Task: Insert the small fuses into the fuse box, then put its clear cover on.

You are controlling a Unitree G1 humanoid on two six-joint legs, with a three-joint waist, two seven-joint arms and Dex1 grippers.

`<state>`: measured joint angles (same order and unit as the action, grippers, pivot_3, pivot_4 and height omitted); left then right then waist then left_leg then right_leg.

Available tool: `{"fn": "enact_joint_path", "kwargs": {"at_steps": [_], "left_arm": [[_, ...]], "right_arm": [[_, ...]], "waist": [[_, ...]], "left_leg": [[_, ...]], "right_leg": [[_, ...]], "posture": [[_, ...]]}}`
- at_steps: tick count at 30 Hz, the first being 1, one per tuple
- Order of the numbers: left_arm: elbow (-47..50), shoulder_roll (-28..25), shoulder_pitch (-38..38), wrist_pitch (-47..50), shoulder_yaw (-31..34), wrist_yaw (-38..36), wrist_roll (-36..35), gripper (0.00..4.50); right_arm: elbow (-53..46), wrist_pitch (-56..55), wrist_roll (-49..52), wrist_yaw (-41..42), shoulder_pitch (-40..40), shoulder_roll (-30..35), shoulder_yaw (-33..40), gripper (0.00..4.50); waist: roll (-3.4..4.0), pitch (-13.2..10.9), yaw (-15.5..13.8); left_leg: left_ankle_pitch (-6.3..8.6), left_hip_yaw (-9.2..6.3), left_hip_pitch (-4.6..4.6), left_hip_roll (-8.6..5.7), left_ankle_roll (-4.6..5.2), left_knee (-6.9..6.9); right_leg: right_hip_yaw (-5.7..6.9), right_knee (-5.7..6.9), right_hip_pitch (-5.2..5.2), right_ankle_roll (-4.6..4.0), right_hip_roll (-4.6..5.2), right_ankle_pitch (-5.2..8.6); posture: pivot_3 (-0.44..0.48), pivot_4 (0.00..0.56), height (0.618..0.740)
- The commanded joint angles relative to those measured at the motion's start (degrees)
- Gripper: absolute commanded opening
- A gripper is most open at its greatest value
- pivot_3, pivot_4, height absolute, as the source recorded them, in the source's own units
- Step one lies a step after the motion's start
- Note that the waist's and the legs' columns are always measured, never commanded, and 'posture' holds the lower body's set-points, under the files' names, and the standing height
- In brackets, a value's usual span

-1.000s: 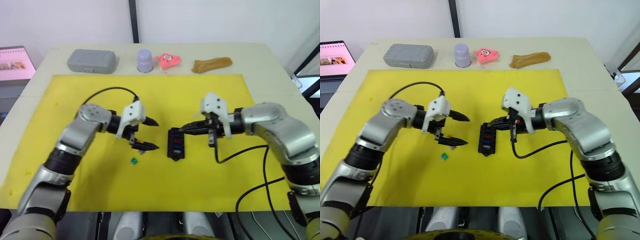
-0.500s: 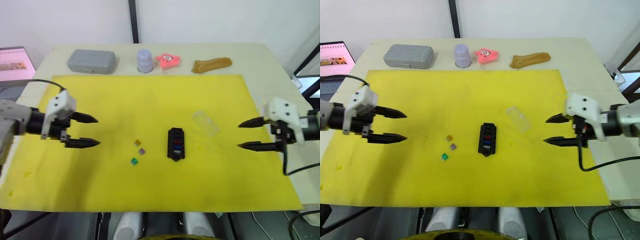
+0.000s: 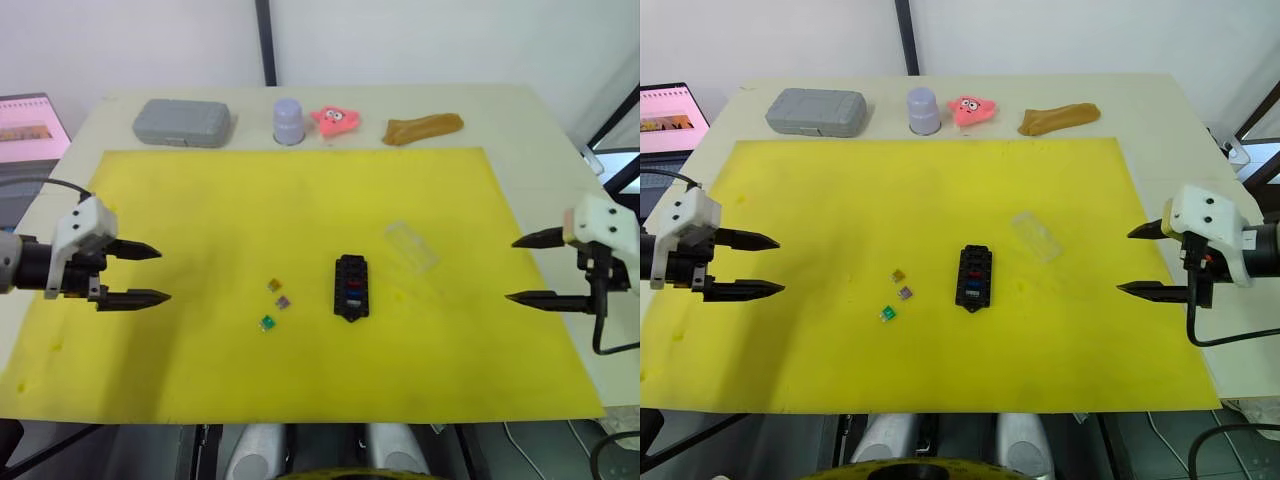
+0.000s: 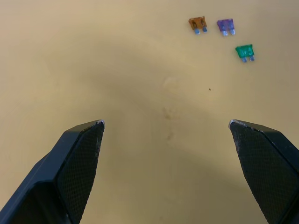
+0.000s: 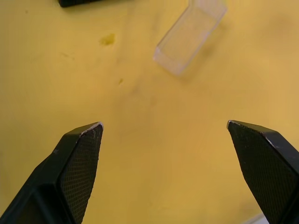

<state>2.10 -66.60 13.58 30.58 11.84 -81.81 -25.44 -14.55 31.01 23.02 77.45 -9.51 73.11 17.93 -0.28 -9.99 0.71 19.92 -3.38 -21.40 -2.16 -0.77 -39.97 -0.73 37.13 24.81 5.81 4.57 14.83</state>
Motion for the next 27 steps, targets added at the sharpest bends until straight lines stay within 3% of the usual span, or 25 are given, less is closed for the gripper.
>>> {"fn": "enact_joint_path", "kwargs": {"at_steps": [1, 10, 19, 27], "left_arm": [[2.8, 1.74, 1.5, 2.42, -1.89, 0.91, -2.21, 4.5], [5.88, 8.65, 5.54, 24.64, -6.33, 2.45, -16.07, 4.5], [-3.71, 16.39, 12.11, 33.81, -14.03, 6.96, -16.42, 4.5], [-3.12, 16.85, 11.68, 38.03, -18.23, 5.35, -17.85, 4.5]], "right_arm": [[-4.98, 2.7, 3.8, -1.92, -6.07, -0.96, -3.31, 4.49], [-15.41, 10.56, 12.46, -5.29, -20.83, -8.9, -15.22, 4.49], [-18.73, 13.15, 13.25, -8.51, -26.82, -14.69, -21.95, 4.49], [-20.02, 14.06, 13.32, -10.08, -26.95, -15.34, -22.81, 4.49]], "waist": [[0.01, -0.01, 0.03], [-0.03, -0.07, -0.02], [-0.08, -0.06, -0.19], [-0.07, -0.05, 0.02]], "left_leg": [[0.0, 0.0, -0.01, 0.0, 0.0, 0.0], [0.0, -0.04, -0.08, -0.05, 0.0, -0.02], [-0.04, -0.09, -0.09, -0.07, -0.07, -0.07], [-0.2, -0.07, -0.08, -0.05, -0.35, -0.04]], "right_leg": [[0.0, 0.0, 0.0, 0.0, 0.01, 0.0], [0.0, 0.02, 0.07, 0.0, 0.06, 0.0], [0.02, 0.06, 0.06, 0.0, 0.03, 0.0], [-0.01, 0.07, 0.11, 0.0, 0.03, 0.0]], "posture": [[0.0, 0.15, 0.74], [0.0, 0.15, 0.74], [0.0, 0.15, 0.74], [0.0, 0.15, 0.74]]}}
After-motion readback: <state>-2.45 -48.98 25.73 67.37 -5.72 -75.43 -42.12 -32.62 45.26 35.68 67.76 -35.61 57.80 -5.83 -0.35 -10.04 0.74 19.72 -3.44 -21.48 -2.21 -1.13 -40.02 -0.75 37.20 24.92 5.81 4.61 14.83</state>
